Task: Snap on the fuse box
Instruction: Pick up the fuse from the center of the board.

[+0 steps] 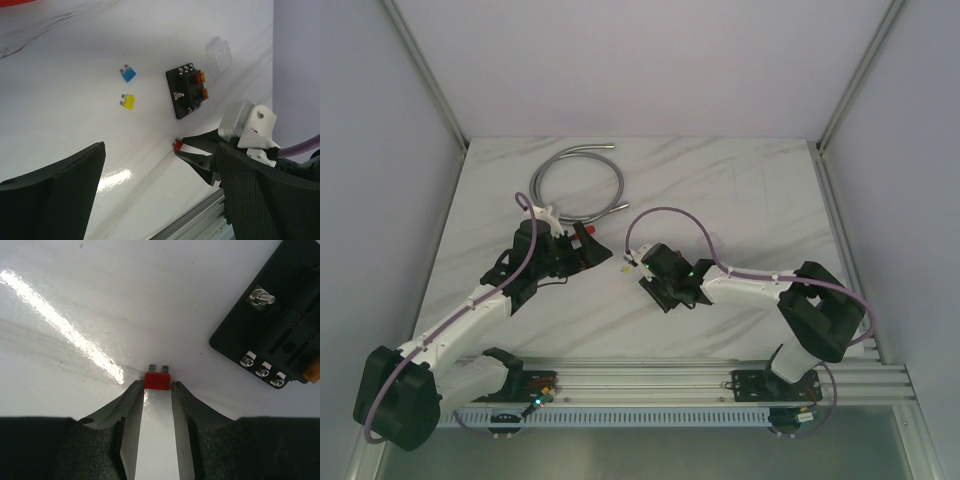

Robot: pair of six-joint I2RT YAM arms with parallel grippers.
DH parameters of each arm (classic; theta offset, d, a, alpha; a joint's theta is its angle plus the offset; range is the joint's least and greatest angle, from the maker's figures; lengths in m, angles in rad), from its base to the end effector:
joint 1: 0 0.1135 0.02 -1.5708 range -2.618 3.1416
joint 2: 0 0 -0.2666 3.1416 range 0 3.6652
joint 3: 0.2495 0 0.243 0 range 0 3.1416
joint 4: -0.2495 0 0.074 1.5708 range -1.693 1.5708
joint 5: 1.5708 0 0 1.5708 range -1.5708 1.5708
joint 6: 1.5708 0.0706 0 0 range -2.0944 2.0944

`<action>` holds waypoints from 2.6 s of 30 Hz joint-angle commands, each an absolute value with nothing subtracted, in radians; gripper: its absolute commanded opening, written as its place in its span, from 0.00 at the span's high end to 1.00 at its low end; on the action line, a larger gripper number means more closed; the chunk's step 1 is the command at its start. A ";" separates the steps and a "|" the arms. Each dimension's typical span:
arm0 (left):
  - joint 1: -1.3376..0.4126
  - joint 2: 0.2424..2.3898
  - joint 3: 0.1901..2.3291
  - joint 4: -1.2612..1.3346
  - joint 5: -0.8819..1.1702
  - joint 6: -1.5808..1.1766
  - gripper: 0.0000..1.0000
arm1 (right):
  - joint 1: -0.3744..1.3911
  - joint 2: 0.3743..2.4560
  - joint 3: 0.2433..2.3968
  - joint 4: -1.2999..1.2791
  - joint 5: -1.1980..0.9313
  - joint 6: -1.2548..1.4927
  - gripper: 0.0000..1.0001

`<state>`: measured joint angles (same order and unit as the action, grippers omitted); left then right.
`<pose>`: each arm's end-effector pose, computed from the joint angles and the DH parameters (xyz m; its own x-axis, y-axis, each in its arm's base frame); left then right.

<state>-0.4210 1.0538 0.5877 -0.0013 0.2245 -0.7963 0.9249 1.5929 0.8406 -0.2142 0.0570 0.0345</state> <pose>0.2245 -0.1178 0.2287 -0.7020 -0.4491 -0.5527 0.1116 0.6971 -0.7083 0.1964 0.2538 0.1440 -0.5219 -0.6351 -0.5695 -0.7602 0.6491 -0.0273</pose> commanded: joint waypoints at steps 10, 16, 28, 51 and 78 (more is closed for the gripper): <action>-0.428 1.053 0.595 -0.011 0.229 -0.802 0.00 | 0.930 1.638 0.844 -0.287 0.128 0.159 0.63; -0.430 1.051 0.594 -0.011 0.229 -0.802 0.00 | 0.931 1.657 0.857 -0.277 0.131 0.124 0.61; -0.431 1.055 0.598 -0.010 0.231 -0.802 0.00 | 0.930 1.654 0.867 -0.322 0.133 0.132 0.68; -0.441 1.066 0.604 -0.010 0.229 -0.803 0.00 | 0.928 1.670 0.872 -0.313 0.143 0.077 0.59; -0.447 1.079 0.615 -0.010 0.228 -0.800 0.00 | 0.910 1.653 0.882 -0.371 0.050 0.073 0.62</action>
